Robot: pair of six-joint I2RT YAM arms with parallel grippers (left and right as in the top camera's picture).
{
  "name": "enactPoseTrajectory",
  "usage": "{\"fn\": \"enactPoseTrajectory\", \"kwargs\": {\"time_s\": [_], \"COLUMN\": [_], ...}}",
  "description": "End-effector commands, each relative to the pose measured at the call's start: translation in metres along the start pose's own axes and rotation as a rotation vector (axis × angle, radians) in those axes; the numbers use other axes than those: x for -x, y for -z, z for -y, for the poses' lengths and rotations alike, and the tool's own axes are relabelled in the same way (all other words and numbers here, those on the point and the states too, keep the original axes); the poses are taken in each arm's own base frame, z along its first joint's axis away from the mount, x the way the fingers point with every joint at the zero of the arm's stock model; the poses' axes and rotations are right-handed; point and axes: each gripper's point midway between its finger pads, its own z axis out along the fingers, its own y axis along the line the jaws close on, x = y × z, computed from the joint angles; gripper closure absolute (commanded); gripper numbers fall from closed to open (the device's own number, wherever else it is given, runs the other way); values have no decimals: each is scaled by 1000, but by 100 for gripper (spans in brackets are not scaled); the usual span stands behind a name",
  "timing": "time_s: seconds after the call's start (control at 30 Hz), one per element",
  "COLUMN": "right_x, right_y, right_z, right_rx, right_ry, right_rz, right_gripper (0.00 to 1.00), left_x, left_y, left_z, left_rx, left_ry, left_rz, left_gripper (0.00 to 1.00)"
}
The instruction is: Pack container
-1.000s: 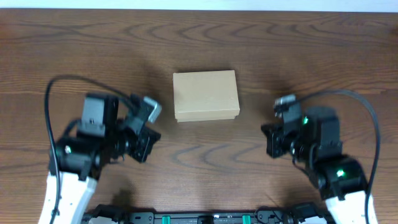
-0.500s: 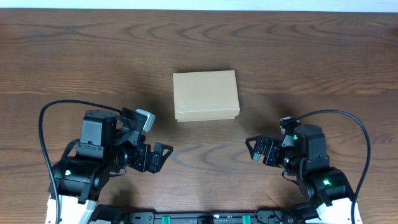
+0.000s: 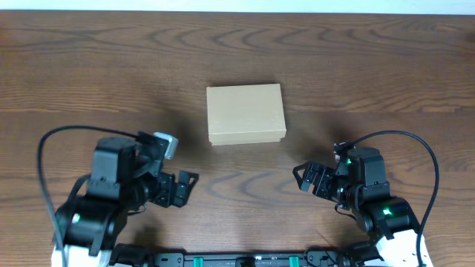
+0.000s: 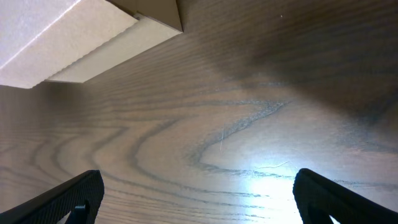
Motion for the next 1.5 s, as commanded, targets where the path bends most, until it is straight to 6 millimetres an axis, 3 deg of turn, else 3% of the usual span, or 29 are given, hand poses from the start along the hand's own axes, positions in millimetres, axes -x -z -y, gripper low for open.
{"fn": "enactPoseTrajectory", "kwargs": {"time_s": [0.0,0.13,0.27,0.53,0.7,0.93,1.47], "right_x": [-2,-2,-2,-2,-2,-2,-2], "right_y": [-1,-1,-1,-1,-1,-1,-1], "right_z": [1,1,1,1,1,1,1], "right_rx": [-7,-6,-6,-7,-7,-7,-6], "right_ry": [-9,-9,-9,-9,-9,-9,-9], "right_rz": [-4,-5,-5,-4,-4,-4,-5], "right_gripper": [1,1,1,1,1,1,1], "left_x": [14,9,-17,-55,-53,-49,-49], "left_y": [29,63,71,40,8,-16,-9], "left_z": [-33,-57,-66,-84,-83,-83,-99], "left_rx": [229,393,467,497,390,307,414], "left_ry": [-13,98,119,98,69,33,7], "left_rz": [141,296,377,471,495,558,560], "left_gripper": [5,4,5,5,5,5,5]}}
